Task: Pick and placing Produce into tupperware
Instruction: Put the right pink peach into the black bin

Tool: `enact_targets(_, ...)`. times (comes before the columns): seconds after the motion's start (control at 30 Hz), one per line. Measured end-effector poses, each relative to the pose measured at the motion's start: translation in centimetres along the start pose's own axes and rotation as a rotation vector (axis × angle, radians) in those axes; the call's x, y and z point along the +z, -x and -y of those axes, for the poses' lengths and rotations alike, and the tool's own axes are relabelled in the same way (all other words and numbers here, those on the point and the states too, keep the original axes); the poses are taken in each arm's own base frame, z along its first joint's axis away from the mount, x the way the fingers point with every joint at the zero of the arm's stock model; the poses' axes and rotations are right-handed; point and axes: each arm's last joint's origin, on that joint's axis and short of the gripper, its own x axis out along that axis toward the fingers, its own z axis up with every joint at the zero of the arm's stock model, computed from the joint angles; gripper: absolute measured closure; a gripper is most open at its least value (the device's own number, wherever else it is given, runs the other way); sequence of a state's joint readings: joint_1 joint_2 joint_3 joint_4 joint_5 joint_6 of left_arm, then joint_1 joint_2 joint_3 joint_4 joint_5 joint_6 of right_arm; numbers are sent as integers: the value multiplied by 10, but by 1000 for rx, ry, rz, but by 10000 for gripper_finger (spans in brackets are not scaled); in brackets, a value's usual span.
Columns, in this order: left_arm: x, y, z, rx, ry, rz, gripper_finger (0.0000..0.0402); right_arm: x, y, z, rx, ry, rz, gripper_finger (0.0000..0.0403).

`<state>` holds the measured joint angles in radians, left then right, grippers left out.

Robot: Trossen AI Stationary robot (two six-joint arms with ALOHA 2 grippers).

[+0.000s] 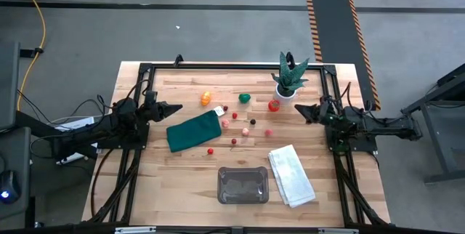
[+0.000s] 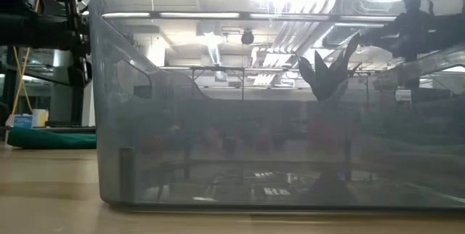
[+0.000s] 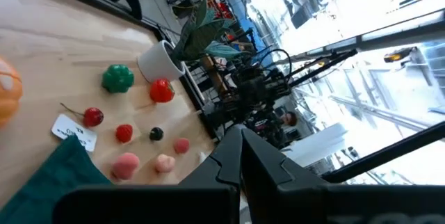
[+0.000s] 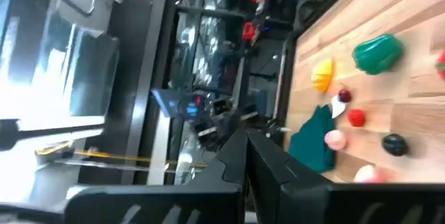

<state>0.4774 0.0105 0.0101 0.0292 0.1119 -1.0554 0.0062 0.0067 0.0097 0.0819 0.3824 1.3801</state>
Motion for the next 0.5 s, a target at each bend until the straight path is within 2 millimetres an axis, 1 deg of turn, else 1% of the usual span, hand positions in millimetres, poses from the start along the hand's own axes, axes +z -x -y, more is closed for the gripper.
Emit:
enact_targets(0.17, 0, 0, 0, -4, 0, -7, 401, 0, 0, 0, -3, 56, -3, 402)
enact_targets(0.27, 0, 0, 0, -4, -1, -6, 401, -2, 0, 3, -33, 114, -40, 402)
enact_targets(0.37, 0, 0, 0, -5, -1, -6, 401, -4, -1, 5, -124, 191, -109, 402)
enact_targets(0.43, 0, 0, 0, -5, -3, -6, 401, -6, -2, 8, -191, 279, -182, 402)
enact_targets(0.5, 0, 0, 0, -5, -3, -6, 401, -9, -4, 11, -222, 373, -254, 402)
